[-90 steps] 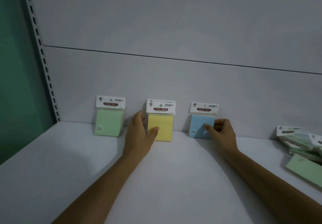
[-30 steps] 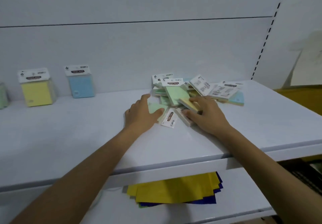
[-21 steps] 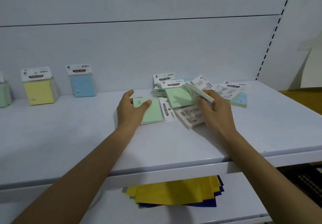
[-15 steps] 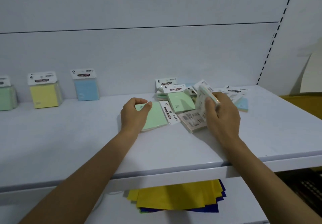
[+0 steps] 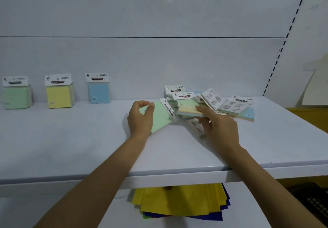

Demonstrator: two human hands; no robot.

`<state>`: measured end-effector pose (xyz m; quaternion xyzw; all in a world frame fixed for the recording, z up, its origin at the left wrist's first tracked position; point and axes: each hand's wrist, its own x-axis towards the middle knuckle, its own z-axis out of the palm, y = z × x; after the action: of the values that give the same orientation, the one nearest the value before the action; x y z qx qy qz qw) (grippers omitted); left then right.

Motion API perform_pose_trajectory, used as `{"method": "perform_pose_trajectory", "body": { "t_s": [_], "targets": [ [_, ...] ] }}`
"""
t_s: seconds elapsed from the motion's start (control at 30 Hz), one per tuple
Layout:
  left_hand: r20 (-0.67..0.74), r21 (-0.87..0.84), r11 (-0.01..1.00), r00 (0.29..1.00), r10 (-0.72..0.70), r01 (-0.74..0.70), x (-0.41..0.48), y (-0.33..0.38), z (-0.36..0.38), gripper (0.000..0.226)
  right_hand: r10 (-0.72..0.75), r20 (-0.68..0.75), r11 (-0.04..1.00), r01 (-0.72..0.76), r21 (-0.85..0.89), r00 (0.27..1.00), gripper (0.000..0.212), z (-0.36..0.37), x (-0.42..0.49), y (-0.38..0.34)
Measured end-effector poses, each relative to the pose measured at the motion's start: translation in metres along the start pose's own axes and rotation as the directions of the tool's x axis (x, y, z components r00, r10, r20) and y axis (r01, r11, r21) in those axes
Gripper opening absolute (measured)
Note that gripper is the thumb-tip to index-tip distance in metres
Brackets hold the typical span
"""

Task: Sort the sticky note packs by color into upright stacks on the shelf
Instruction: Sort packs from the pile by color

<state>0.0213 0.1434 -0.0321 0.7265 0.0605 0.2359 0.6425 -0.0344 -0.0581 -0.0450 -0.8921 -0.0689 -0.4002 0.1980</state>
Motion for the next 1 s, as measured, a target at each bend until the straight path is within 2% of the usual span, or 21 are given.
{"method": "perform_pose_trajectory", "body": {
  "t_s": [0.1, 0.2, 0.27, 0.33, 0.4, 0.43, 0.47, 0.53, 0.6, 0.67, 0.77, 0.83, 0.9, 1.0],
  "targets": [
    [0.002, -0.077, 0.993, 0.996, -0.085, 0.085, -0.001, 0.004, -0.004, 0.005, 0.121, 0.004, 0.983, -0.12, 0.141, 0.993, 0.037, -0.004, 0.0, 0.001],
    [0.021, -0.214, 0.955, 0.978, -0.206, 0.206, -0.001, 0.007, -0.011, 0.003, 0.076, -0.001, 0.981, -0.074, 0.179, 0.997, 0.029, -0.004, -0.002, 0.001],
    [0.062, -0.355, 0.879, 0.946, -0.319, 0.32, -0.002, 0.01, -0.022, 0.011, 0.056, -0.019, 0.987, -0.052, 0.154, 0.998, 0.022, -0.003, -0.002, 0.002],
    [0.129, -0.446, 0.796, 0.91, -0.395, 0.409, -0.004, 0.012, -0.034, 0.025, 0.089, 0.026, 0.979, -0.092, 0.183, 0.996, 0.03, -0.002, -0.001, 0.001],
    [0.191, -0.485, 0.74, 0.882, -0.431, 0.466, -0.008, 0.013, -0.046, 0.035, 0.16, 0.111, 0.929, -0.188, 0.319, 0.981, 0.041, -0.005, 0.0, -0.003],
    [0.221, -0.501, 0.716, 0.871, -0.438, 0.487, -0.01, 0.015, -0.051, 0.038, 0.233, 0.154, 0.847, -0.278, 0.453, 0.96, 0.045, -0.008, 0.0, -0.006],
    [0.245, -0.517, 0.697, 0.866, -0.437, 0.498, -0.011, 0.017, -0.056, 0.04, 0.315, 0.213, 0.703, -0.378, 0.603, 0.925, 0.048, -0.011, 0.0, -0.012],
    [0.271, -0.56, 0.663, 0.867, -0.419, 0.496, -0.013, 0.021, -0.064, 0.038, 0.397, 0.385, 0.296, -0.513, 0.806, 0.833, 0.042, -0.013, 0.0, -0.028],
    [0.28, -0.611, 0.626, 0.872, -0.403, 0.485, -0.015, 0.024, -0.068, 0.031, 0.323, 0.544, -0.06, -0.557, 0.828, 0.774, 0.029, -0.007, 0.001, -0.048],
    [0.286, -0.622, 0.613, 0.871, -0.4, 0.486, -0.017, 0.026, -0.073, 0.02, 0.226, 0.65, -0.251, -0.601, 0.758, 0.726, 0.021, 0.003, 0.003, -0.072],
    [0.286, -0.61, 0.613, 0.861, -0.42, 0.502, -0.017, 0.028, -0.085, 0.009, 0.124, 0.732, -0.357, -0.658, 0.663, 0.67, 0.018, 0.022, 0.007, -0.105],
    [0.248, -0.603, 0.627, 0.863, -0.44, 0.493, -0.012, 0.027, -0.101, 0.019, 0.084, 0.754, -0.39, -0.675, 0.626, 0.652, 0.022, 0.034, 0.012, -0.121],
    [0.209, -0.626, 0.622, 0.869, -0.448, 0.471, -0.005, 0.025, -0.121, 0.029, 0.047, 0.765, -0.409, -0.686, 0.602, 0.642, 0.029, 0.046, 0.017, -0.133],
    [0.162, -0.672, 0.598, 0.875, -0.457, 0.436, 0.005, 0.021, -0.157, 0.031, 0.003, 0.771, -0.392, -0.709, 0.586, 0.637, 0.041, 0.061, 0.026, -0.153]
  ]
}}
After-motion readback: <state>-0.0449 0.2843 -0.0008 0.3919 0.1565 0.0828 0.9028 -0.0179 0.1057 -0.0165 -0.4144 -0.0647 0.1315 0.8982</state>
